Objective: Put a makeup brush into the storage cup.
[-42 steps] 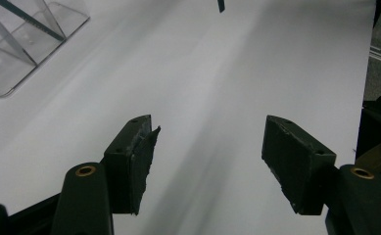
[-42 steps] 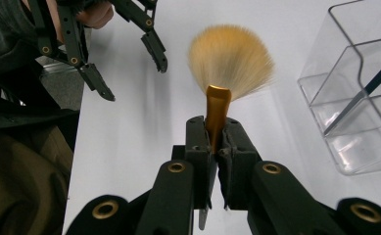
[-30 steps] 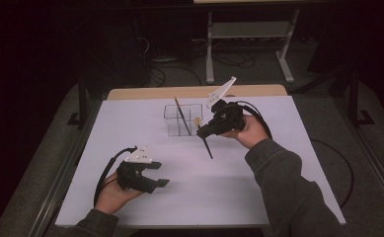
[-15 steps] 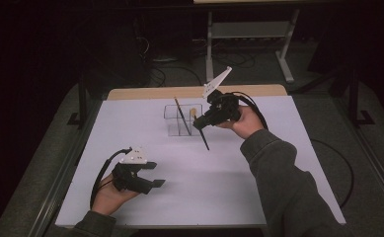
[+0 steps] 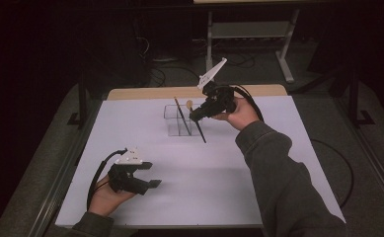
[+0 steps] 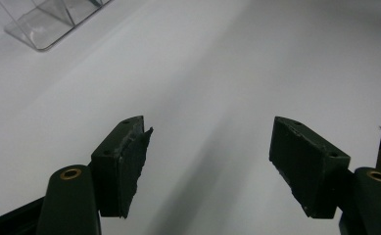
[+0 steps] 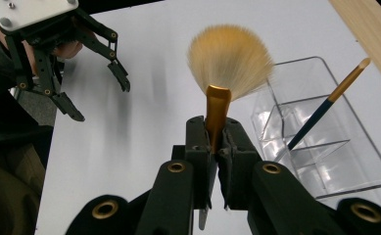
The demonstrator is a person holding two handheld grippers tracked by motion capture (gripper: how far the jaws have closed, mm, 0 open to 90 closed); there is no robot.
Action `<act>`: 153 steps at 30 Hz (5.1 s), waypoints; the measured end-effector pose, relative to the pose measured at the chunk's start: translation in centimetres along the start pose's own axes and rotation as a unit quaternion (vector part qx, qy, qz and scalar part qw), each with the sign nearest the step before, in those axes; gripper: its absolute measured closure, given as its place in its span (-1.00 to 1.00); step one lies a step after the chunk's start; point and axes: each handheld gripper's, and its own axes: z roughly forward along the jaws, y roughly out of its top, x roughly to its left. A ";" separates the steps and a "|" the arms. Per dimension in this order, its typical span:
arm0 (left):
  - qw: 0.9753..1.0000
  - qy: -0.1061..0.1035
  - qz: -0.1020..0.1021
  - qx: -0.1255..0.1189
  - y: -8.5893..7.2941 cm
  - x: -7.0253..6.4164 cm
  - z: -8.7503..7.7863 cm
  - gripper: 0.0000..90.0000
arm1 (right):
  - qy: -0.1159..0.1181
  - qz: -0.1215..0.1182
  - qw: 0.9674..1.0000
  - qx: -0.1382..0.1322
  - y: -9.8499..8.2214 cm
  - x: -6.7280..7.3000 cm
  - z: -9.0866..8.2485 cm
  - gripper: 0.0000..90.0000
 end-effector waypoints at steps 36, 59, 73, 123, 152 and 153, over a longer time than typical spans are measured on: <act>1.000 0.005 -0.009 -0.005 -0.7 0.4 -0.5 -0.38 | -0.013 -0.004 1.000 0.001 4.7 -3.4 0.6 0.84; 1.000 0.005 -0.010 -0.009 -0.6 0.5 -0.8 -0.39 | -0.036 0.015 0.999 0.013 5.7 -6.5 1.3 0.84; 1.000 0.003 -0.011 -0.011 -0.6 0.5 -0.7 -0.41 | -0.046 0.029 0.998 0.018 5.0 -7.8 2.2 0.84; 1.000 0.003 -0.009 -0.008 -0.7 0.5 -0.8 -0.42 | -0.053 0.067 0.996 0.012 1.5 -8.8 4.2 0.83; 1.000 0.002 -0.006 -0.005 -0.8 0.5 -0.6 -0.43 | -0.053 0.074 0.996 0.015 -0.1 -8.8 5.2 0.83; 1.000 0.005 -0.004 -0.006 -0.8 0.5 -0.6 -0.43 | -0.055 0.074 0.996 0.015 -0.2 -8.8 5.3 0.83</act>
